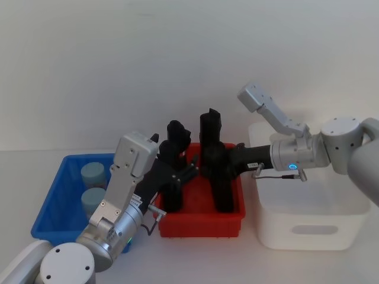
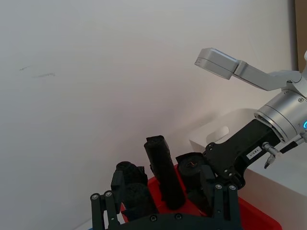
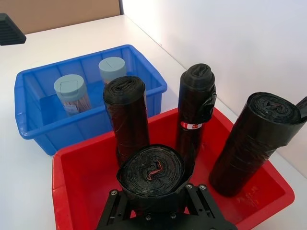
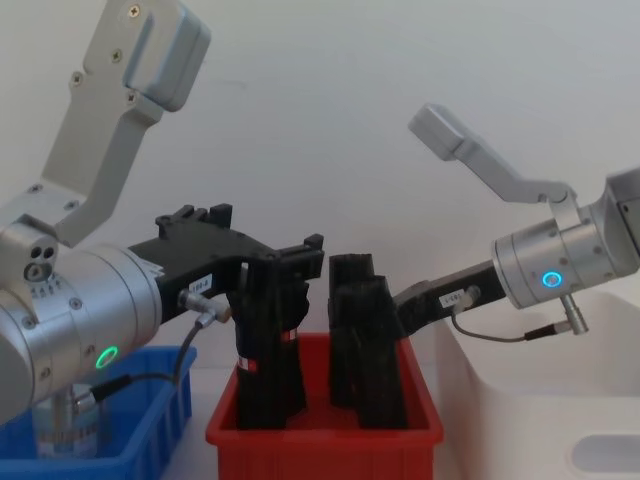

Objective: Pick the cotton swabs from the blue box and place them into the white box.

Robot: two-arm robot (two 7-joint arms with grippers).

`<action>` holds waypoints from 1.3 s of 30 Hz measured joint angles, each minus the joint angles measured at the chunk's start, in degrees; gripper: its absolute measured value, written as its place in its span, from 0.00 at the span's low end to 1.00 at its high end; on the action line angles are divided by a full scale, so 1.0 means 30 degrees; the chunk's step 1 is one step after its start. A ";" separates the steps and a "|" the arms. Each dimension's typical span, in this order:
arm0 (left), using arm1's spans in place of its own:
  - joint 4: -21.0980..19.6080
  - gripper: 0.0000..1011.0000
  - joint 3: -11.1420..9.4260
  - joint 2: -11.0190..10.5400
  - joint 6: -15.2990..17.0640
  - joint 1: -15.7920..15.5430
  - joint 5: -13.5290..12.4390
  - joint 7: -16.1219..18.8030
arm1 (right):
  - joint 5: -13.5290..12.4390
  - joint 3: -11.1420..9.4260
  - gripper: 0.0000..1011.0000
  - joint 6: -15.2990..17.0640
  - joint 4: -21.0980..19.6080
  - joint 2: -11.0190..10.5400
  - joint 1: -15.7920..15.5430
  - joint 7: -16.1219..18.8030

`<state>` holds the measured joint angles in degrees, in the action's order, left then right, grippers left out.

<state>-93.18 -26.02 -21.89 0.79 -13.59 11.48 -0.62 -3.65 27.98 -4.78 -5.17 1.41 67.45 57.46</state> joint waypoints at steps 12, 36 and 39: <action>0.0000 0.99 -0.0002 -0.0001 0.0000 0.0000 0.0000 -0.0001 | 0.0370 -0.0368 0.44 0.1153 -0.3593 -0.0972 -0.1051 -0.0076; 0.0000 0.99 -0.0001 -0.0001 0.0000 0.0000 0.0000 -0.0002 | -0.1696 -0.2619 0.44 0.4865 -1.8976 -0.5423 -0.7037 -0.3235; 0.0000 0.99 -0.0001 0.0000 0.0001 0.0000 0.0000 -0.0002 | -0.2357 -0.2920 0.44 0.4733 -1.9922 -0.5820 -0.7580 -0.3934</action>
<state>-93.18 -26.02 -21.89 0.80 -13.59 11.48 -0.63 -10.72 19.22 9.42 -64.93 -16.05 44.71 45.66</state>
